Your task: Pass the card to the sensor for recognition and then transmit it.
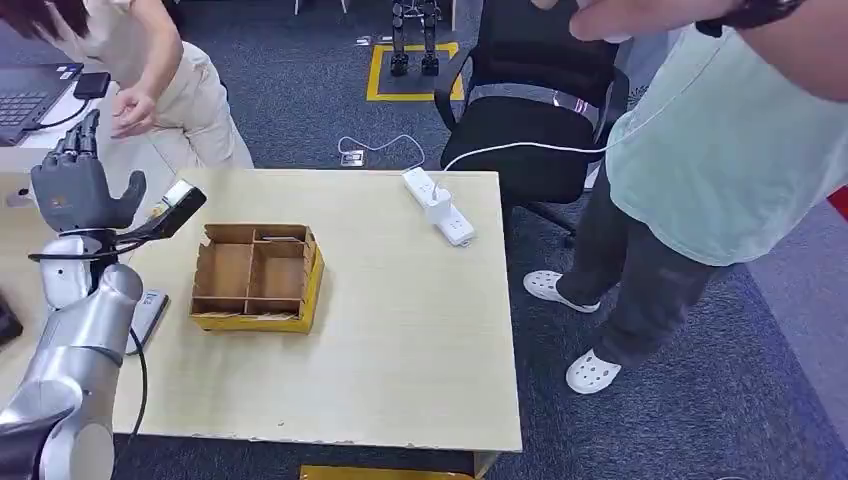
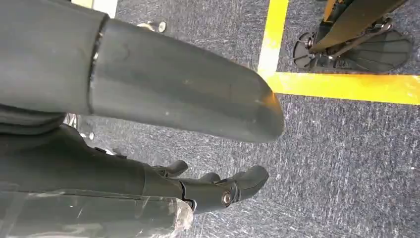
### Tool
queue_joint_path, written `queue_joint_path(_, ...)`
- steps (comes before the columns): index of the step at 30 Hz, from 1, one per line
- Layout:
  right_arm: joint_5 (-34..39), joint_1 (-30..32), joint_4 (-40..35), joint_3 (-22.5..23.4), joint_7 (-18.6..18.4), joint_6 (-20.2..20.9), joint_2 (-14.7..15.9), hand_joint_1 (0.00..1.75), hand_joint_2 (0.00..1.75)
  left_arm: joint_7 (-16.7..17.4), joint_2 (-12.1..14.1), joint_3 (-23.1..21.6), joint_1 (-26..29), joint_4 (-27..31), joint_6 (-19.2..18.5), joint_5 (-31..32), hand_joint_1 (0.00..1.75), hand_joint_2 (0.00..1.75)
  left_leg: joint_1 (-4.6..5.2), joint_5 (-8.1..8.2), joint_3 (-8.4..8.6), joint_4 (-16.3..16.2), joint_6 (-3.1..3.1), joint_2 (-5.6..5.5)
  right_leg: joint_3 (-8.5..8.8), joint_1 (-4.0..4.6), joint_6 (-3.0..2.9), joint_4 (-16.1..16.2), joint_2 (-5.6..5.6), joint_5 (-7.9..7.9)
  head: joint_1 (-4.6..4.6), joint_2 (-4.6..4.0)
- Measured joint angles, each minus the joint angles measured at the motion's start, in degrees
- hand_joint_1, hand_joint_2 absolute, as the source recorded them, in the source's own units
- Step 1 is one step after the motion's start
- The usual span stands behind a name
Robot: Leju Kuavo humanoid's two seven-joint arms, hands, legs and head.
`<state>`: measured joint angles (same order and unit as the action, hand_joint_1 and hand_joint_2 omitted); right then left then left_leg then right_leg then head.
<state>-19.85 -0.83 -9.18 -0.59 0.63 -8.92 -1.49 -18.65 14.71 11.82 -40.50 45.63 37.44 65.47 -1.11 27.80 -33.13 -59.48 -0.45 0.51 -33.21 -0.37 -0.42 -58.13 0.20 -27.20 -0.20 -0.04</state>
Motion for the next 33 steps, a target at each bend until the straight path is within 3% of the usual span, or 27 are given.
queue_joint_path(2, -0.09, 0.01, 0.00, 0.00, 0.00, 0.07, 0.00, 0.00, 0.00, -1.05, 0.18, -0.77, -0.37, -1.77, -2.43, -5.31, 0.00, 1.75, 0.00, 0.00, 0.00, 0.00, 0.00, 0.00, 0.00, 0.00, 0.00, 0.00, 0.00, 0.00, 0.00, 0.00)
queue_joint_path(5, -0.26, 0.01, 0.00, 0.00, 0.02, 0.09, 0.00, 0.00, 0.00, -2.19, 0.94, -2.60, -0.38, -2.68, -8.90, -12.17, 0.00, 1.75, 0.00, 0.00, 0.00, 0.00, 0.00, 0.00, -0.01, 0.00, 0.00, 0.00, 0.01, 0.00, 0.00, 0.00)
queue_joint_path(9, -0.33, 0.10, 0.00, 0.02, 0.02, 0.15, 0.00, 0.00, 0.00, -4.33, 3.54, -6.89, 0.27, -1.59, -24.19, -21.57, 0.00, 1.75, -0.01, 0.00, -0.02, 0.02, 0.00, 0.03, -0.02, 0.01, 0.00, -0.01, 0.03, 0.00, 0.00, 0.00)
queue_joint_path(12, -0.35, 0.27, 0.00, 0.24, 0.13, 0.46, 0.00, 0.00, 0.00, -4.37, 7.55, -11.33, 2.37, 3.53, -36.01, -28.98, 0.00, 1.75, -0.02, 0.01, -0.05, 0.02, -0.01, 0.22, -0.10, 0.02, -0.01, -0.03, 0.21, 0.00, -0.02, 0.00)
queue_joint_path(16, -0.33, 0.58, 0.00, 0.74, 0.13, 0.52, 0.02, 0.00, 0.00, -3.23, 15.75, -17.75, 3.88, 12.47, -51.31, -37.04, 0.00, 1.75, -0.06, 0.01, -0.12, 0.03, -0.01, 0.21, -0.18, 0.05, -0.03, -0.03, 0.20, -0.02, 0.02, 0.00)
queue_joint_path(19, -0.35, 0.63, 0.00, 0.98, 0.13, 0.59, 0.02, 0.00, 0.00, -1.83, 22.59, -22.34, 4.05, 19.36, -59.35, -43.14, 0.00, 1.75, -0.07, 0.01, -0.16, 0.03, -0.02, 0.26, -0.26, 0.07, -0.03, -0.03, 0.26, -0.02, -0.02, 0.00)
queue_joint_path(23, -0.37, 0.77, 0.00, 1.29, 0.22, 0.74, 0.02, 0.00, 0.00, -0.06, 29.95, -27.44, 3.23, 27.51, -64.54, -48.87, 0.00, 1.75, -0.06, 0.01, -0.16, 0.03, -0.02, 0.23, -0.24, 0.06, -0.03, -0.03, 0.22, -0.02, 0.00, 0.00)
queue_joint_path(27, -0.15, 0.79, 0.00, 2.06, 0.22, 0.66, 0.02, 0.00, 0.00, 1.10, 35.46, -32.51, 2.55, 34.59, -65.39, -50.13, 0.00, 1.75, -0.04, 0.01, -0.16, 0.03, -0.02, 0.25, -0.23, 0.03, -0.02, -0.01, 0.22, -0.01, -0.02, 0.00)
queue_joint_path(30, 0.11, 0.74, 0.00, 2.51, 0.22, 0.50, 0.00, 0.00, 0.00, 1.42, 38.12, -36.35, 3.33, 38.87, -62.68, -48.40, 0.00, 1.75, 0.00, 0.01, -0.14, 0.03, -0.02, 0.22, -0.21, 0.00, -0.02, -0.01, 0.19, -0.02, -0.02, 0.00)
queue_joint_path(33, 0.11, 0.66, 0.00, 2.75, 0.13, 0.50, -0.04, 0.00, 0.00, 1.88, 38.69, -39.97, 5.90, 41.29, -57.56, -43.87, 0.00, 1.75, 0.01, 0.01, -0.13, 0.03, -0.02, 0.22, -0.20, -0.01, -0.02, -0.01, 0.17, -0.02, -0.02, 0.00)
